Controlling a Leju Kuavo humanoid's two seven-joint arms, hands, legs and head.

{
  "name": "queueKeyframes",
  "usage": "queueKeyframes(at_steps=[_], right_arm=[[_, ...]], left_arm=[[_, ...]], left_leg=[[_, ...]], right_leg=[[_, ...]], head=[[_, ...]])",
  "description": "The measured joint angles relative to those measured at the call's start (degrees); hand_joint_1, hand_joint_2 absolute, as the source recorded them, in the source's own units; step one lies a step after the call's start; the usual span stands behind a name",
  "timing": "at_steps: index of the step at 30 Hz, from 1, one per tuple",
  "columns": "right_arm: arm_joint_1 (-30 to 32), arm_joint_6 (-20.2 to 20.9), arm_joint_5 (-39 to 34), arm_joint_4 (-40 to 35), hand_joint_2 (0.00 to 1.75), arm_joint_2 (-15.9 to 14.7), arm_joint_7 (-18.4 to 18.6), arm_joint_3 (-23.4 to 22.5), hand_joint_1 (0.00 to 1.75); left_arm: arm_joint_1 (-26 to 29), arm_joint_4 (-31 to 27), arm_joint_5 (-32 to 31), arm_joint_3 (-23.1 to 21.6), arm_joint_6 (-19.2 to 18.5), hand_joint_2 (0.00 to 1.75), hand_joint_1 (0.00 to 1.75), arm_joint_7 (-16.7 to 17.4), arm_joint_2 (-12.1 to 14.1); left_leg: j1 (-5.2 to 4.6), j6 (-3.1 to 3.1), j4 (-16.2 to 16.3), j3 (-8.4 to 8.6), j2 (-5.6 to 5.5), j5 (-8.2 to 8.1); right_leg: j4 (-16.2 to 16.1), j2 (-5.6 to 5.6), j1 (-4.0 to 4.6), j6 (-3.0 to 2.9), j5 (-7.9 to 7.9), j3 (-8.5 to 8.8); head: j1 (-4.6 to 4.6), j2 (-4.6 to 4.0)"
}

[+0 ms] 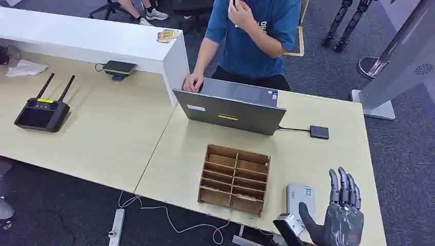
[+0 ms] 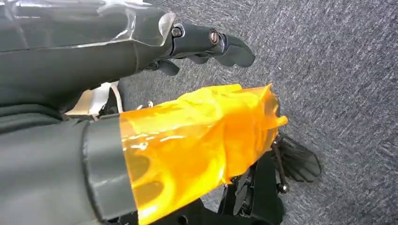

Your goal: Pass the card to the sensor for recognition and then transmit it.

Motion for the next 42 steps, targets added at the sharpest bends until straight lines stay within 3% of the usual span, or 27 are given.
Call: queueKeyframes(at_steps=[7,17,28,38,42], right_arm=[[-0.1,0.2,2.2,2.3,1.75,0.0,1.2,2.0,0.0],[0.1,-1.1,6.7,4.7,1.75,-0.7,5.8,5.6,0.0],[0.1,-1.9,6.9,7.9,1.75,-1.8,9.9,11.1,0.0],[-1.3,-2.6,4.4,10.3,1.75,-1.7,9.6,16.2,0.0],[-1.8,-2.7,5.1,10.6,1.75,-0.7,7.0,16.9,0.0]], left_arm=[[0.0,0.0,0.0,0.0,-0.1,0.0,0.0,0.0,0.0],[0.0,0.0,0.3,0.0,0.1,0.0,0.0,0.0,0.0],[0.0,0.0,1.0,0.0,0.5,0.0,0.0,0.0,0.0],[0.0,0.0,1.4,0.0,0.5,0.0,0.0,0.0,0.0],[0.0,0.0,1.4,0.0,0.6,0.0,0.0,0.0,0.0]], left_leg=[[0.0,0.0,0.0,0.0,0.0,0.0],[0.0,0.0,0.0,0.0,0.0,0.0],[0.0,0.0,0.0,0.0,0.0,0.0],[0.0,0.0,0.0,0.0,0.0,0.0],[0.01,0.0,0.0,-0.01,0.0,0.0]], right_leg=[[0.0,-0.01,0.0,0.0,0.0,0.0],[0.0,0.0,0.0,-0.01,0.0,0.0],[0.0,0.0,0.0,-0.01,-0.01,0.0],[0.0,0.0,0.0,-0.01,-0.01,0.01],[0.0,-0.01,0.0,-0.01,-0.01,0.0]], head=[[0.0,0.0],[0.0,0.0],[0.0,0.0],[0.0,0.0],[0.0,0.0]])
